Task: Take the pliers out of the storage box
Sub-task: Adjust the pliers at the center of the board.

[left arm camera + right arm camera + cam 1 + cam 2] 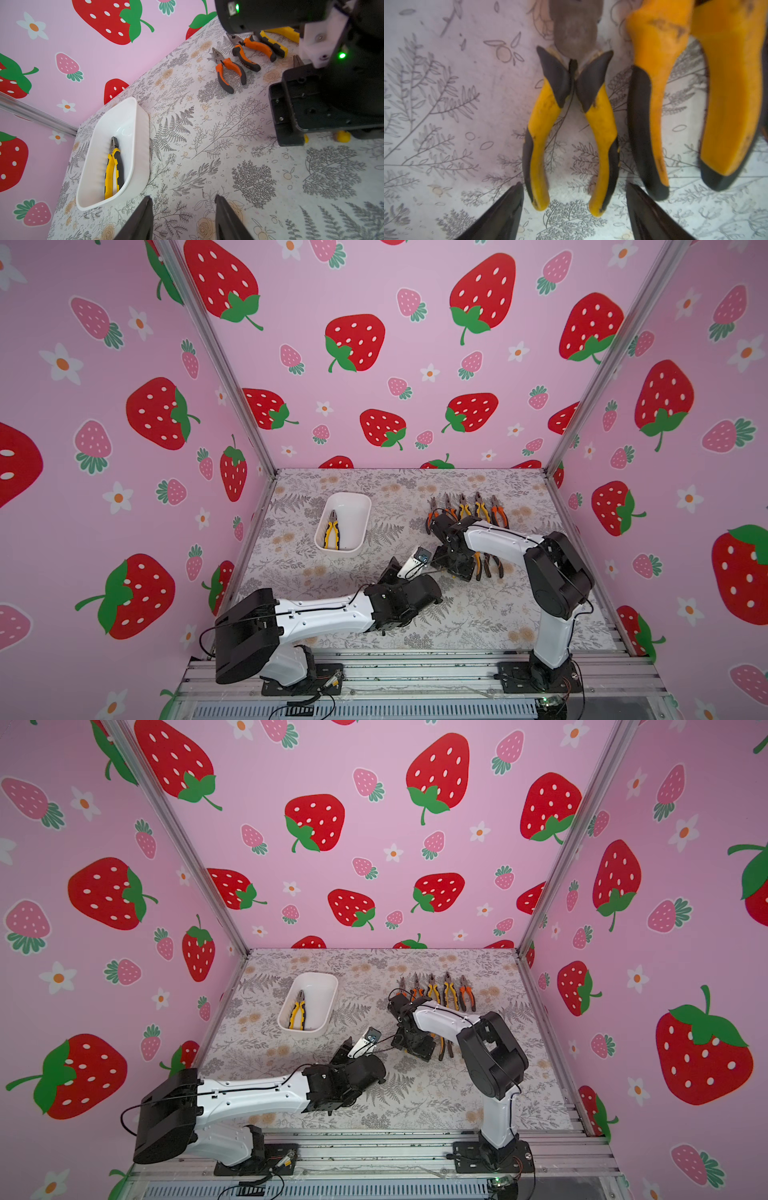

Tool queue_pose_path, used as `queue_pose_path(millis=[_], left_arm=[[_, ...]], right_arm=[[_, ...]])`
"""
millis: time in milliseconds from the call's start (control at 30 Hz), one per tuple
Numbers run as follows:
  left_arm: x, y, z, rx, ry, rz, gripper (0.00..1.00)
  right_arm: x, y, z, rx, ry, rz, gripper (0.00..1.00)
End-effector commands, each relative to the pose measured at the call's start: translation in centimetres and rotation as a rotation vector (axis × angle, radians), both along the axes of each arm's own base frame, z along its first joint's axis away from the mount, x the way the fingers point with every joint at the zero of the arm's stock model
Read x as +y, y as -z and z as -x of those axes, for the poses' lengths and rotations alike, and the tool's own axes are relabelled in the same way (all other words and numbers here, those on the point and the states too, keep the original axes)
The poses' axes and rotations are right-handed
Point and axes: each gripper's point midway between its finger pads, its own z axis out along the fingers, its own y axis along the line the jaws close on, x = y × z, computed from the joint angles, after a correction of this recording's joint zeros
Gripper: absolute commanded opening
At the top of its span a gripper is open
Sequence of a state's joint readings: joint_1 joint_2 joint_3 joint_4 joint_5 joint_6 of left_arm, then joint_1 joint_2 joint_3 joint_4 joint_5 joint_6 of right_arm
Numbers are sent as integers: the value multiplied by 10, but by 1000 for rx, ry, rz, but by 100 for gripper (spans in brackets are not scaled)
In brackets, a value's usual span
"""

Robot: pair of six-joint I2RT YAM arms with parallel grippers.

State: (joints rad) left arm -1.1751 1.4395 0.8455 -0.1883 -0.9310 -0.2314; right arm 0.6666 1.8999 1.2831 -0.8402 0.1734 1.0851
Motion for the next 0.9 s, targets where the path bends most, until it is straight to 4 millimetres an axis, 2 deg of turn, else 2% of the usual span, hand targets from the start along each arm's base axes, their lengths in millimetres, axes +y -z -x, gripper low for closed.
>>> queue_pose_path(millis=[0, 200, 467, 567, 867], left_arm=[[2, -5, -1, -7, -3, 13, 50], [1, -5, -1, -6, -4, 9, 50], [0, -4, -2, -5, -5, 6, 50], [-1, -4, -2, -3, -3, 1, 50], [1, -4, -2, -4, -7, 2, 50]], right_arm=[[-2, 11, 4, 29, -21, 5, 76], [2, 14, 5, 33, -115, -8, 64], [6, 13, 12, 39, -328, -52, 58], [9, 13, 13, 49, -346, -76, 45], [4, 9, 6, 56, -368, -31, 50]])
